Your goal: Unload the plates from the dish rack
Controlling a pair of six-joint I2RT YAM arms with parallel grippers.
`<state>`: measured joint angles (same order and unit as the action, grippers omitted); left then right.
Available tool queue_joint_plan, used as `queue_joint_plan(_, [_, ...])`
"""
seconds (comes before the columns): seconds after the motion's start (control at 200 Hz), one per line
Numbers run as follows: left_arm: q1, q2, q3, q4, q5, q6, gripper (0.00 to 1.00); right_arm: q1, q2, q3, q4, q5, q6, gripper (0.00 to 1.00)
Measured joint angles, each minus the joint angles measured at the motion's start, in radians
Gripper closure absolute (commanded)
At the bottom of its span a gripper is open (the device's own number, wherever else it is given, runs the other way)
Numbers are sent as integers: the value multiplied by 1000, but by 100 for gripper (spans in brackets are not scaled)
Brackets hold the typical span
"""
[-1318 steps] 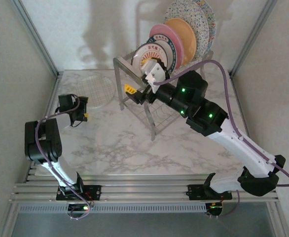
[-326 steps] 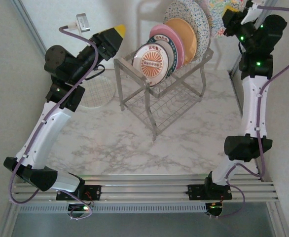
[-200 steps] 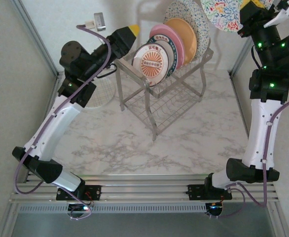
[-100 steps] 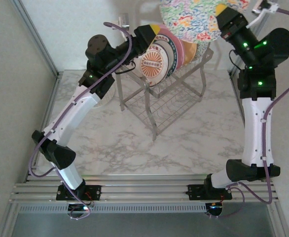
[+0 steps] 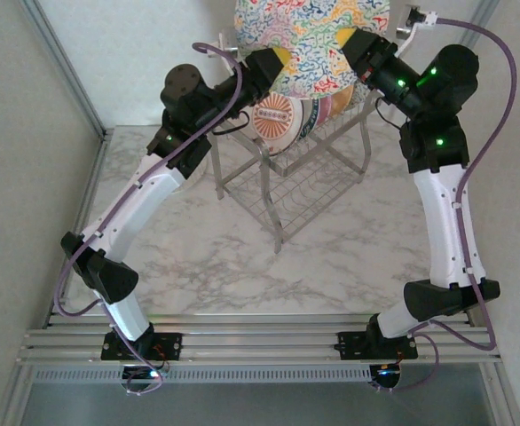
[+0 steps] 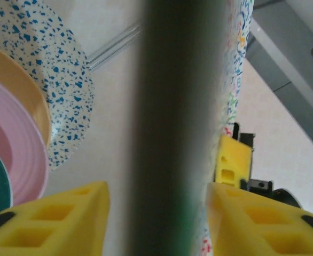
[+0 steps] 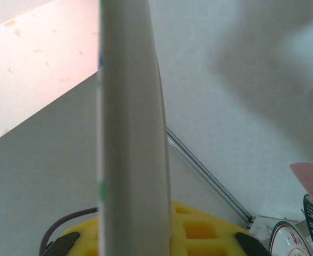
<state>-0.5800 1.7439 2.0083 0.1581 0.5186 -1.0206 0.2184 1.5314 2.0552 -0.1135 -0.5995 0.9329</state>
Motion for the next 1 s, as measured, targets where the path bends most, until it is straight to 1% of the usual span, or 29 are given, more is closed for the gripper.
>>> queue_joint_plan(0.03, [0, 0, 0, 0, -2, 2, 67, 0, 2, 0, -3, 0, -1, 100])
queue_joint_plan(0.065, [0, 0, 0, 2, -3, -2, 75, 1, 4, 0, -8, 0, 2, 100])
queue_joint_plan(0.145, [-1, -1, -1, 12, -3, -15, 100, 2, 12, 0, -18, 5, 17, 100])
queue_joint_plan(0.205, [3, -7, -3, 22, -9, -55, 100, 1, 21, 1, -3, -5, 25, 100])
queue_joint_plan(0.3, [6, -12, -4, 29, -1, -65, 100, 9, 23, 8, -3, 3, 33, 99])
queue_joint_plan(0.385, [8, -13, -4, 33, 4, -69, 100, 12, 23, 13, -5, 4, 27, 77])
queue_joint_plan(0.42, [14, -14, -4, 34, 10, -66, 100, 14, 23, 13, -11, 5, 8, 64])
queue_joint_plan(0.455, [17, -15, -4, 31, 10, -65, 100, 21, 23, 13, -20, 3, -8, 54])
queue_joint_plan(0.526, [34, -16, -9, 31, 18, -68, 100, 38, 22, 13, -31, 3, -48, 42])
queue_joint_plan(0.601, [65, -16, -14, 32, 37, -87, 100, 56, 16, 9, -41, 17, -93, 34])
queue_joint_plan(0.676, [106, -16, -14, 34, 48, -103, 100, 69, -8, -26, -41, 36, -152, 29])
queue_joint_plan(0.801, [195, -24, -32, 50, 62, -141, 100, 95, -69, -90, -40, 66, -272, 27])
queue_joint_plan(0.901, [272, -50, -87, 70, 66, -180, 100, 136, -130, -146, -32, 84, -394, 23])
queue_joint_plan(1.001, [347, -88, -169, 108, 66, -223, 100, 188, -195, -204, -25, 95, -517, 22])
